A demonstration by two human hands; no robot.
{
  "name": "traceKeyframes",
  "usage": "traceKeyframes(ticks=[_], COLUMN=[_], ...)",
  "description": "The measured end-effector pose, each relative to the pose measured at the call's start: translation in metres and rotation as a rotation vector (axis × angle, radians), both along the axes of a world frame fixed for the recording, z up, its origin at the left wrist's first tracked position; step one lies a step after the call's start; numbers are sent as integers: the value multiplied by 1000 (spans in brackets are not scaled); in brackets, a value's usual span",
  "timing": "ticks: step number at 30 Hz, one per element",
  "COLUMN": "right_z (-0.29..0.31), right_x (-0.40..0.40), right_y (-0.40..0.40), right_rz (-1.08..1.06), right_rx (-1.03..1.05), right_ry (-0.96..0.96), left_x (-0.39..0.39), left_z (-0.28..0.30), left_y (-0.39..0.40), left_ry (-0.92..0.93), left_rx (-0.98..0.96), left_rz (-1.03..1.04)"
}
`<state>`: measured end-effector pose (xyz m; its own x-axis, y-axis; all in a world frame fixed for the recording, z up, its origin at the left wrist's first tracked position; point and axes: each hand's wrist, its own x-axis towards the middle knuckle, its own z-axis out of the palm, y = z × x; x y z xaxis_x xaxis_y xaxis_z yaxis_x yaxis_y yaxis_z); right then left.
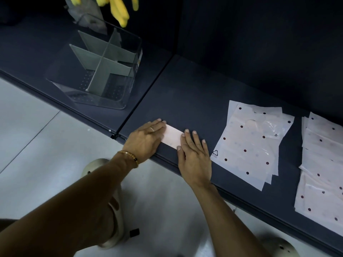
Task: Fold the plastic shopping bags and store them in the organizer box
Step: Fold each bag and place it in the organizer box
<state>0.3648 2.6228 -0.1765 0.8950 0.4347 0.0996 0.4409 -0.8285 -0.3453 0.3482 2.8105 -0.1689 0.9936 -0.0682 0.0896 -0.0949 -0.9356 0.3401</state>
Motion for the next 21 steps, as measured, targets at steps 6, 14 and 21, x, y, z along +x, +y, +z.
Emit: traceKeyframes(ticks=[6,14,21], right_z=[0,8,46], right_x=[0,5,26], right_y=[0,-1,16], right_rz=[9,39,-64], right_rx=[7,17,270], right_ry=[20,149,304], left_x=[7,49,36], left_z=[15,30,54], left_y=[29,-18,-1], left_ry=[54,311,378], left_rx=[-92,14,-491], left_rz=[246,101,108])
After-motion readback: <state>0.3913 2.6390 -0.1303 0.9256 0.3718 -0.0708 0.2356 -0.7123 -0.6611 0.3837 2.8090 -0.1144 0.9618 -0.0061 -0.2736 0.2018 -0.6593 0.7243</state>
